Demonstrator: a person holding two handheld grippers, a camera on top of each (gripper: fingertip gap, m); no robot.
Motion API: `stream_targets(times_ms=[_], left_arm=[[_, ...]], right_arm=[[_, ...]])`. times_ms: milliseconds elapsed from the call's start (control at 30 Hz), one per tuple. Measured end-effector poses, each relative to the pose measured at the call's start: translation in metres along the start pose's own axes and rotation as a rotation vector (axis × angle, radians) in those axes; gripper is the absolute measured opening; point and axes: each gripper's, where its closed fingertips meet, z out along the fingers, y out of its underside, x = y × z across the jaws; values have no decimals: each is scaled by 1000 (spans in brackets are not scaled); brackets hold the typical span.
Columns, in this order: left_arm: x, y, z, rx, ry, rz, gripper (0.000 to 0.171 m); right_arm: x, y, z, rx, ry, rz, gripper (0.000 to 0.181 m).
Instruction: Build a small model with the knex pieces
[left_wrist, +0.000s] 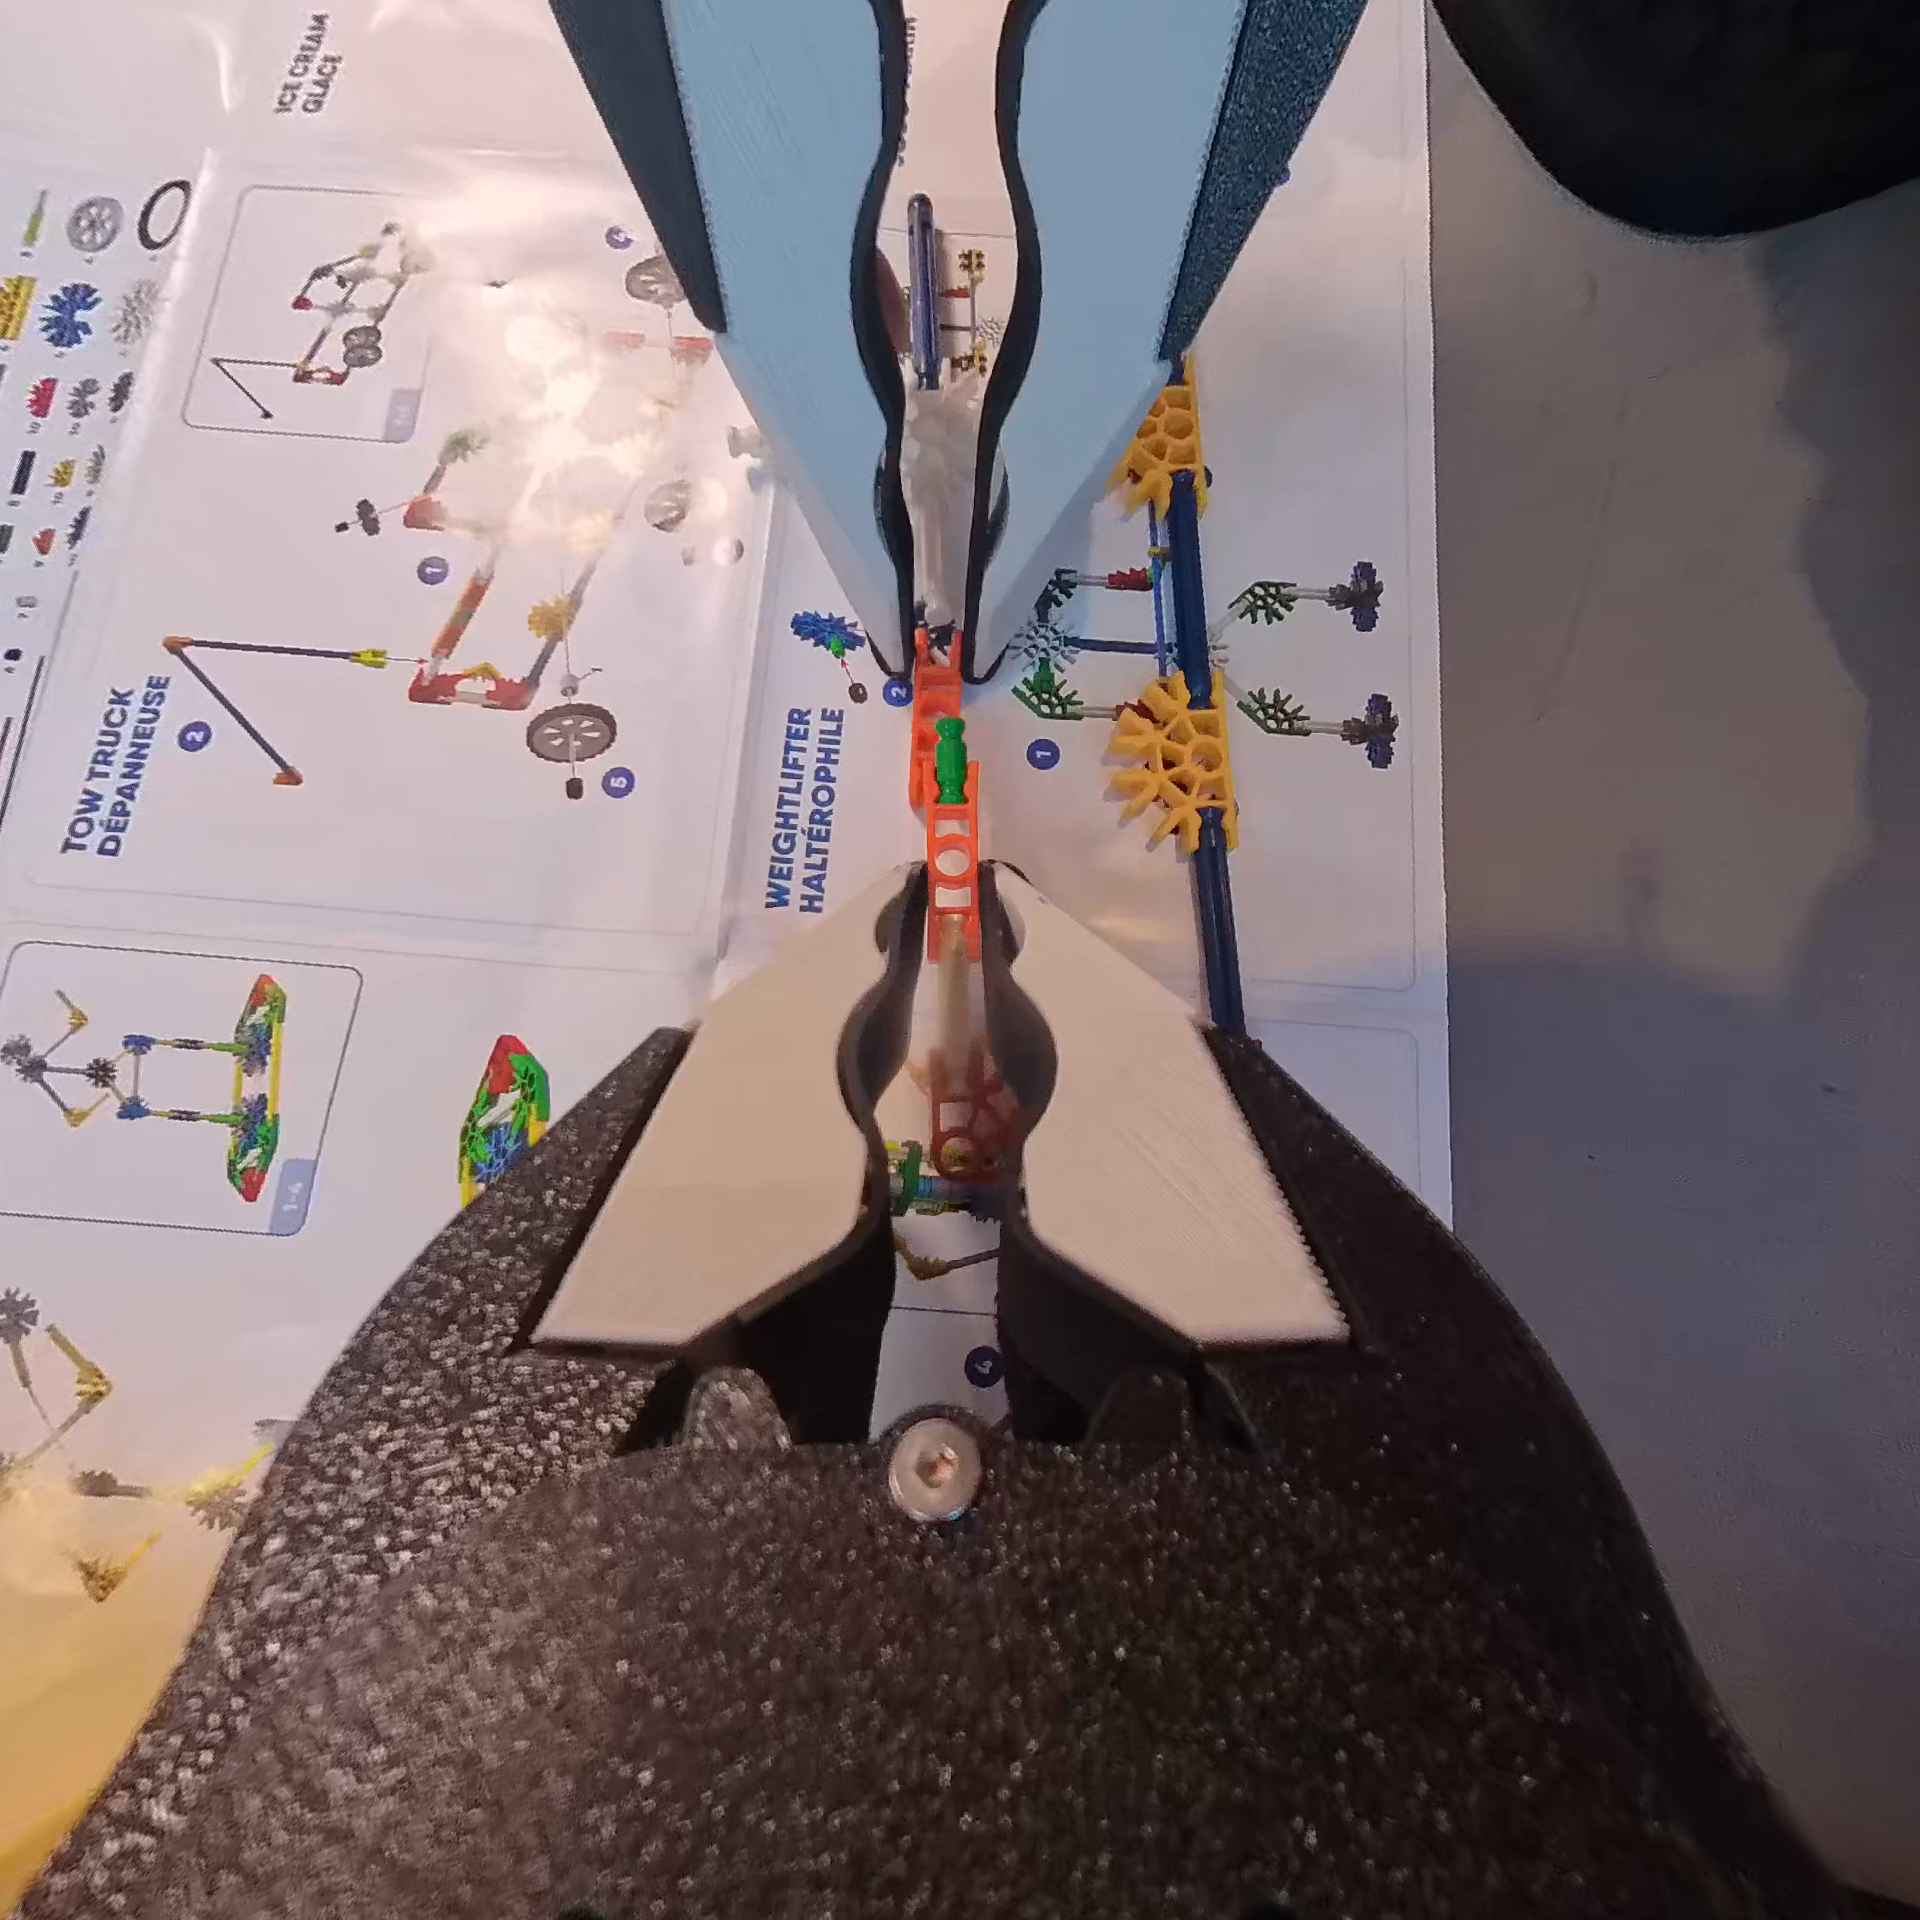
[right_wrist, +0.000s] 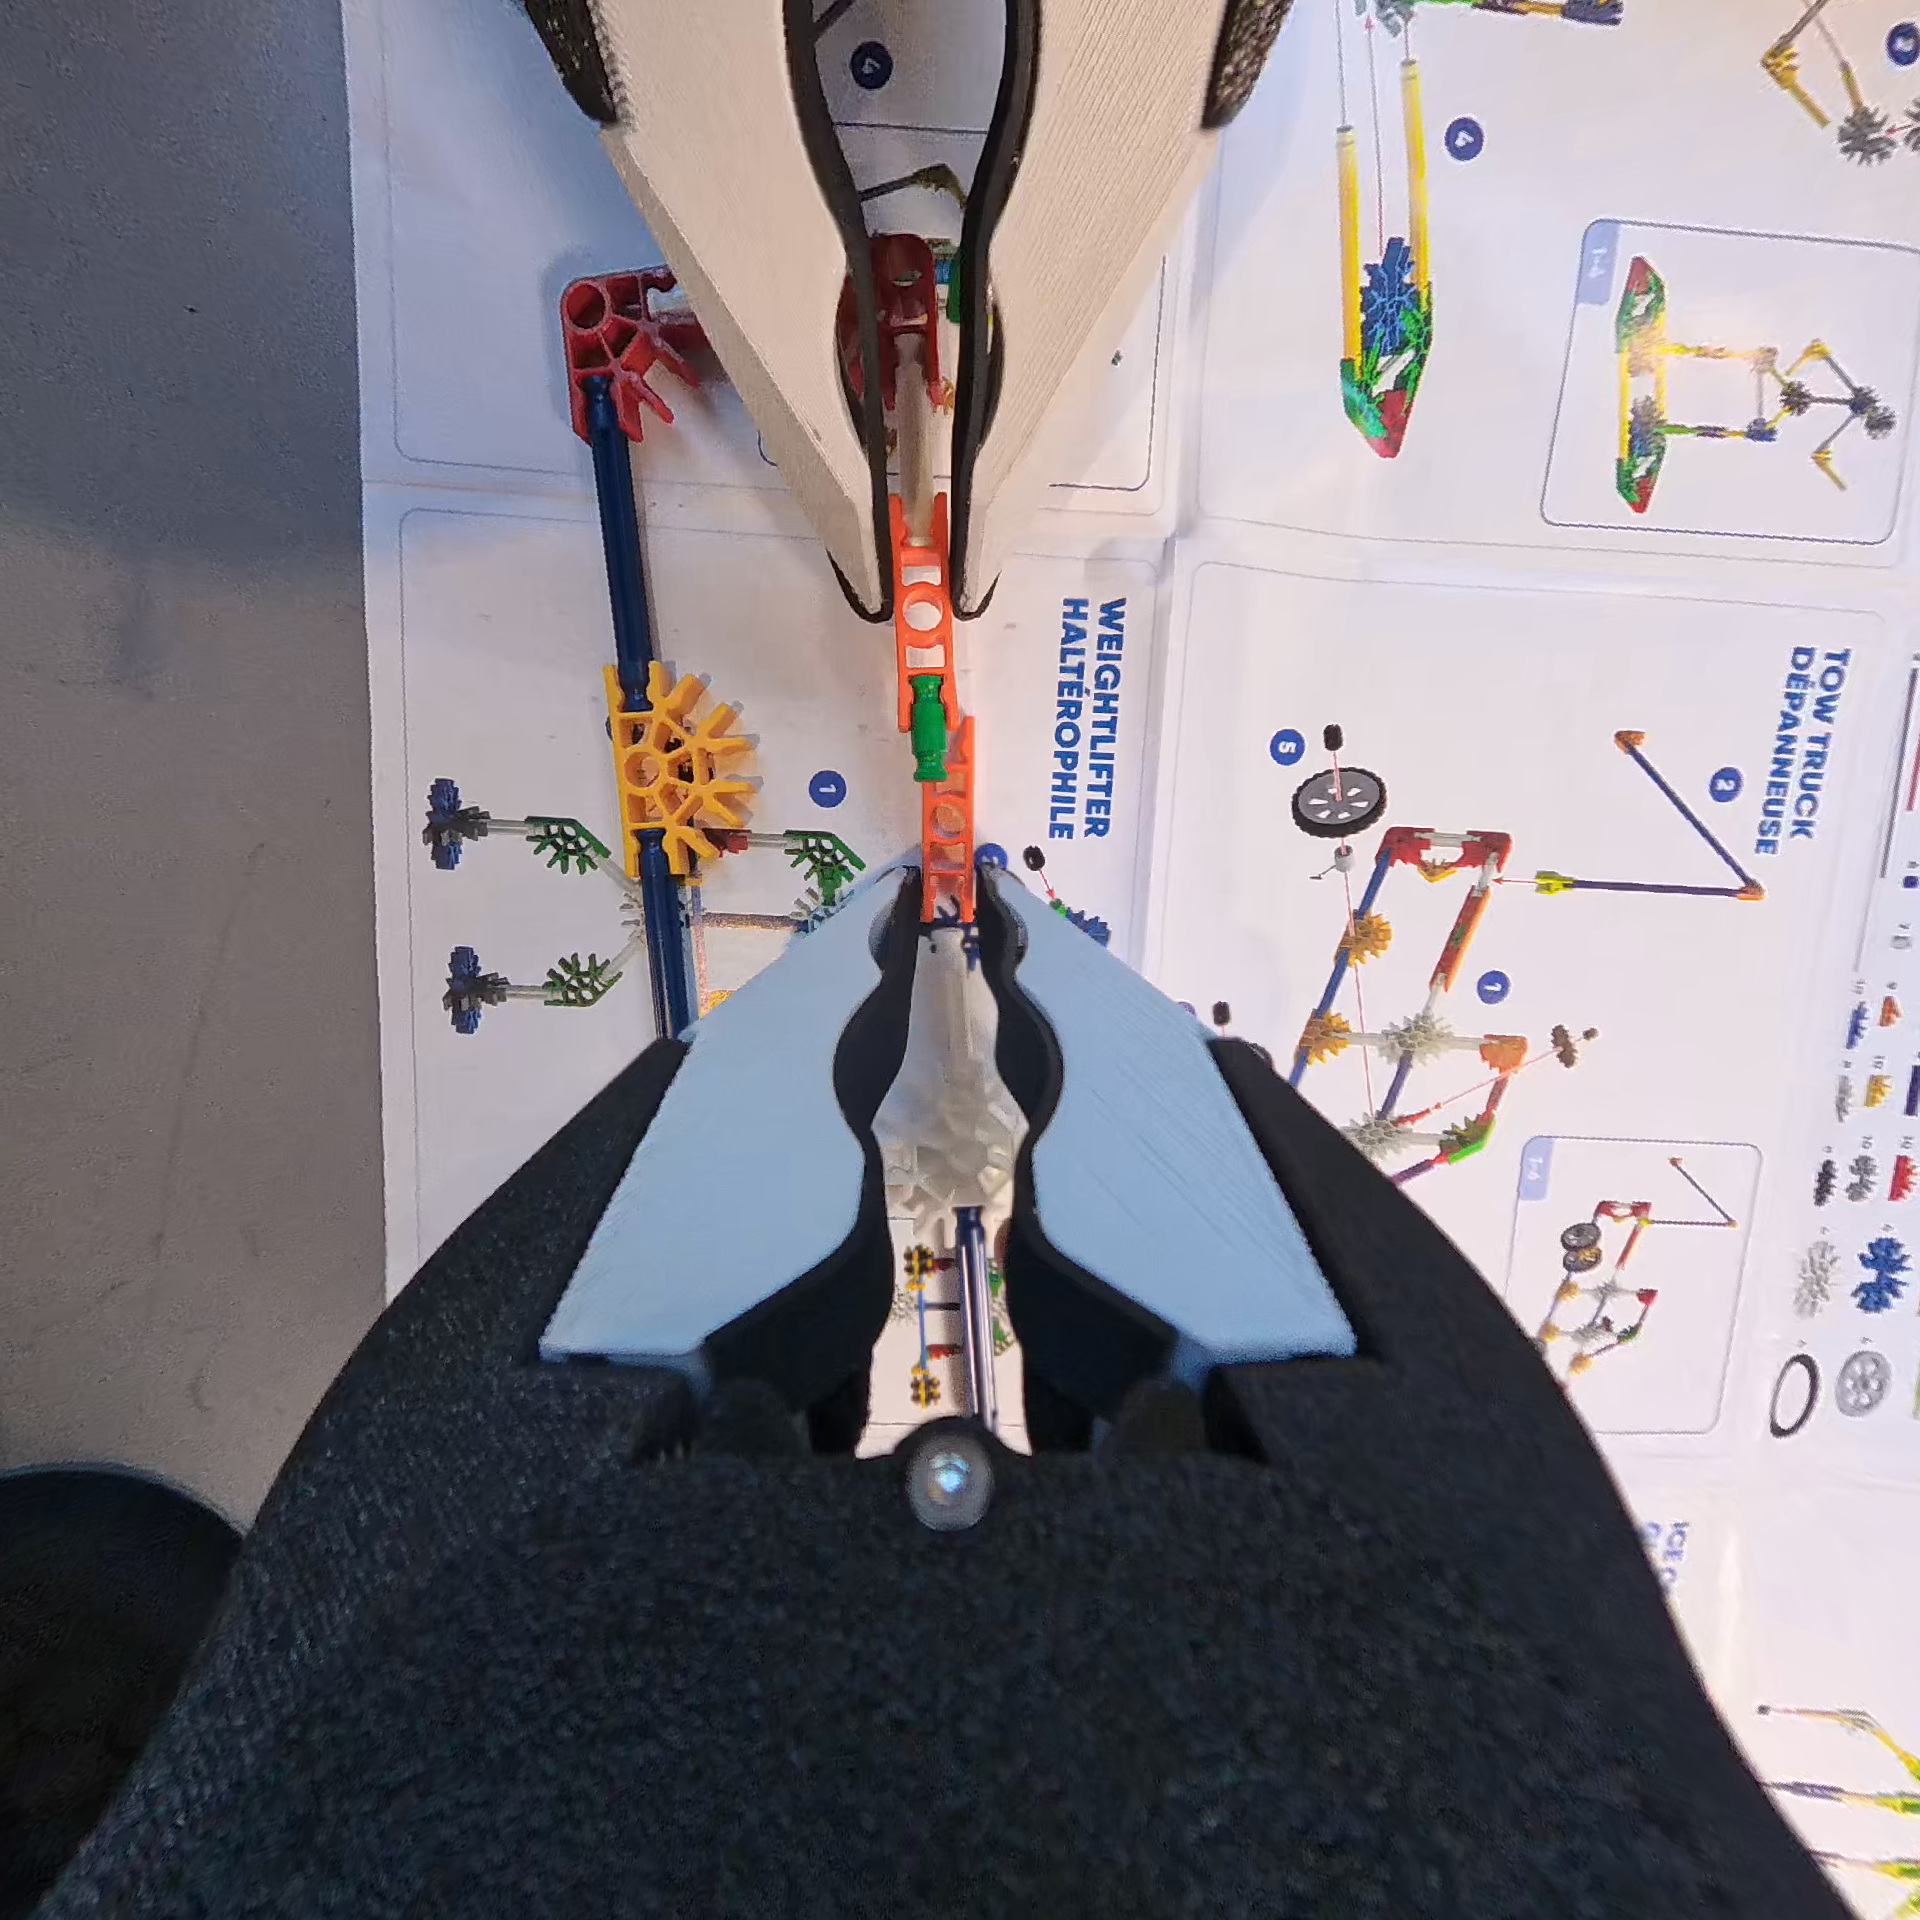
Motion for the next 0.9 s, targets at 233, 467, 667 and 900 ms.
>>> stream_targets(times_ms=[233, 467, 667, 900], left_arm=[[0, 4, 3, -29, 3, -8, 7], [-3, 4, 3, -65, -15, 25, 7], [-8, 5, 2, -106, -10, 68, 7], [-14, 6, 0, -103, -15, 69, 7]], right_arm=[[-1, -10, -8, 65, -9, 26, 15], [1, -25, -1, 118, -8, 40, 6], [4, -27, 3, 106, -3, 61, 1], [9, -29, 1, 141, -3, 142, 0]])
